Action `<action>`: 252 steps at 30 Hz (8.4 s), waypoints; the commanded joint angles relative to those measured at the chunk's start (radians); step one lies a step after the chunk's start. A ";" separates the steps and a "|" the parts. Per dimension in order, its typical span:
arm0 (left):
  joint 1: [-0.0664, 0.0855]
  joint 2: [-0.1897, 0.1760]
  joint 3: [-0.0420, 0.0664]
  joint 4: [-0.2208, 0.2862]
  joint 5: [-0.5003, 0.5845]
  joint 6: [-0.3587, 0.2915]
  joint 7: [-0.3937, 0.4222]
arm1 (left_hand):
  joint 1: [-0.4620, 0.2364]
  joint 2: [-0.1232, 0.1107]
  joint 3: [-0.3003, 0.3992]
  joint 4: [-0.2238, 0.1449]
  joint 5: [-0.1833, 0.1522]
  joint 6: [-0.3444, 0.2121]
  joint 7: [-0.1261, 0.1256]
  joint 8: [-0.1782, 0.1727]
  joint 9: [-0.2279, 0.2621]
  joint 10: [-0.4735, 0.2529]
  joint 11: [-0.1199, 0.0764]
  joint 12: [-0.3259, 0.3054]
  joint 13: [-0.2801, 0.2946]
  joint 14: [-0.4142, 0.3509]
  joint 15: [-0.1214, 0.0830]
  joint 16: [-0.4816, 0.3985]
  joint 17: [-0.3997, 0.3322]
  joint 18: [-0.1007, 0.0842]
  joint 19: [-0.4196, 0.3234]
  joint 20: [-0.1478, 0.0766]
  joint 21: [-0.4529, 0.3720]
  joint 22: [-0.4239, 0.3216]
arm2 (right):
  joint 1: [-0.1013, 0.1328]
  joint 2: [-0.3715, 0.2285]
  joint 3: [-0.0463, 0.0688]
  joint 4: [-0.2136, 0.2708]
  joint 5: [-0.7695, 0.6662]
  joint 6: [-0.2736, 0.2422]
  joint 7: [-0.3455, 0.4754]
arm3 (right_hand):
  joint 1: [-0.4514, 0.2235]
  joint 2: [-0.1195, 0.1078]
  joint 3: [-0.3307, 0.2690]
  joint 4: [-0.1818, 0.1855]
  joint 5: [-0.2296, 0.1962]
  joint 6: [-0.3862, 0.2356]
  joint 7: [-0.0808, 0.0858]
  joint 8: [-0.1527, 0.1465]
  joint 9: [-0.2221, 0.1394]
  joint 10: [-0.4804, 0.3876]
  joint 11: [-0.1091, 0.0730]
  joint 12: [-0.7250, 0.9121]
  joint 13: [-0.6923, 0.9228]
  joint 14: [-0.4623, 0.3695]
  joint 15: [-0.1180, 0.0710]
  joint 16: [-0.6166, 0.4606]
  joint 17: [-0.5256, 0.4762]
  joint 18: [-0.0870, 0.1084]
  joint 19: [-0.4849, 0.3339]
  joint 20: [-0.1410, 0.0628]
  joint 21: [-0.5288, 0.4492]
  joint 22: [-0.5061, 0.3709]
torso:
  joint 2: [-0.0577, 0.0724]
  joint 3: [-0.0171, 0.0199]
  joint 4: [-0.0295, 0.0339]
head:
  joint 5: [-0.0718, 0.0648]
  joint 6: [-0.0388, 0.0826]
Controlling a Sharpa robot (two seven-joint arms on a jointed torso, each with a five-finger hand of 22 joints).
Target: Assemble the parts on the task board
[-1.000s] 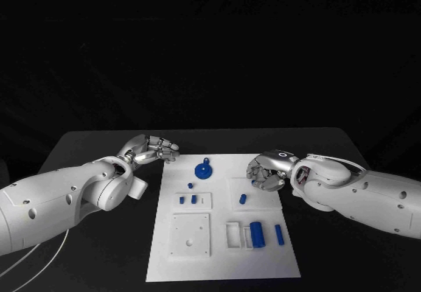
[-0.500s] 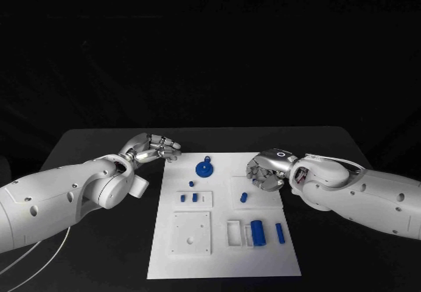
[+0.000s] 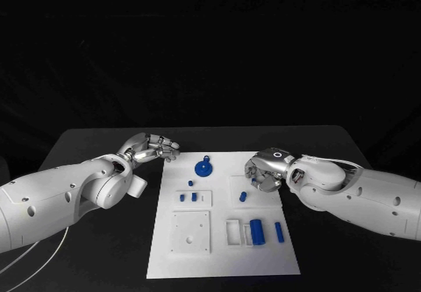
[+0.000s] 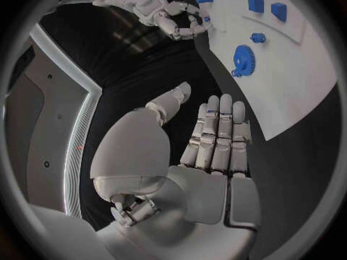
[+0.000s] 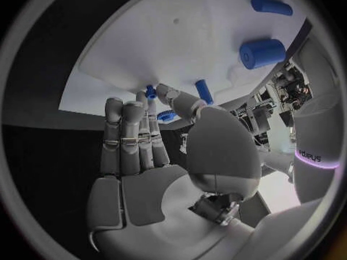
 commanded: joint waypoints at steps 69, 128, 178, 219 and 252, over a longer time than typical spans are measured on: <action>-0.001 -0.012 0.000 -0.001 0.007 0.019 -0.002 | -0.002 0.001 -0.002 -0.002 0.003 -0.022 0.005 -0.001 -0.005 -0.020 0.005 -0.005 -0.007 0.012 0.005 -0.017 0.015 0.013 0.005 0.007 -0.012 0.007 | -0.023 -0.009 -0.013 0.007 -0.107 0.076 -0.067 | 0.038 -0.004 0.064 0.055 -0.054 0.080 -0.030 0.034 0.024 0.058 -0.022 0.000 0.043 0.010 -0.019 0.034 0.024 0.015 0.028 -0.019 0.010 0.037 | 0.000 0.0003 0.0005 | -0.008 -0.005; -0.003 0.002 0.000 -0.018 0.015 -0.006 0.008 | 0.004 0.002 -0.001 -0.004 0.003 -0.028 0.007 -0.002 -0.007 -0.025 0.006 -0.004 -0.009 0.012 0.005 -0.025 0.021 0.013 0.006 0.006 -0.016 0.009 | 0.024 -0.035 0.057 0.193 0.043 0.052 -0.067 | 0.036 -0.002 0.076 0.052 -0.054 0.088 -0.036 0.041 0.043 0.067 -0.028 0.003 0.062 0.007 -0.024 0.054 0.049 0.015 0.037 -0.028 0.016 0.046 | -0.002 -0.0015 -0.0001 | 0.005 0.005; -0.002 0.031 0.000 -0.012 0.033 -0.028 0.014 | 0.001 -0.002 0.000 0.002 0.008 -0.031 0.008 0.001 -0.009 -0.028 0.007 -0.003 -0.011 0.009 0.008 -0.041 0.031 0.012 0.004 0.009 -0.024 0.013 | -0.038 0.185 -0.049 0.235 -0.126 0.109 -0.112 | 0.033 0.009 0.070 0.041 -0.054 0.083 -0.034 0.039 0.049 0.063 -0.026 0.000 0.066 0.006 -0.023 0.051 0.048 0.015 0.036 -0.030 0.016 0.050 | 0.000 -0.0017 -0.0007 | 0.129 -0.026; -0.002 0.028 0.000 -0.014 0.033 -0.024 0.010 | 0.003 -0.003 0.001 0.003 0.008 -0.040 0.011 -0.002 -0.011 -0.030 0.008 -0.003 -0.012 0.008 0.009 -0.048 0.036 0.012 0.003 0.010 -0.028 0.016 | -0.055 0.207 -0.057 0.219 -0.149 0.183 -0.142 | 0.028 0.014 0.066 0.034 -0.054 0.081 -0.034 0.038 0.052 0.062 -0.026 -0.002 0.069 0.006 -0.023 0.050 0.047 0.015 0.035 -0.030 0.016 0.052 | 0.000 -0.0024 -0.0002 | 0.117 -0.042; -0.002 0.025 -0.001 -0.016 0.035 -0.018 0.005 | 0.002 -0.008 0.000 0.006 0.006 -0.056 0.017 -0.007 -0.015 -0.036 0.010 -0.003 -0.014 0.006 0.011 -0.056 0.042 0.011 0.001 0.012 -0.033 0.019 | -0.054 0.124 -0.045 0.262 -0.022 0.014 -0.137 | -0.124 -0.039 -0.191 0.001 -0.020 -0.106 0.046 -0.065 0.026 -0.111 0.040 -0.102 0.028 -0.033 0.040 0.021 0.011 0.015 -0.025 -0.001 -0.012 0.065 | -0.001 -0.0018 -0.0026 | 0.108 -0.026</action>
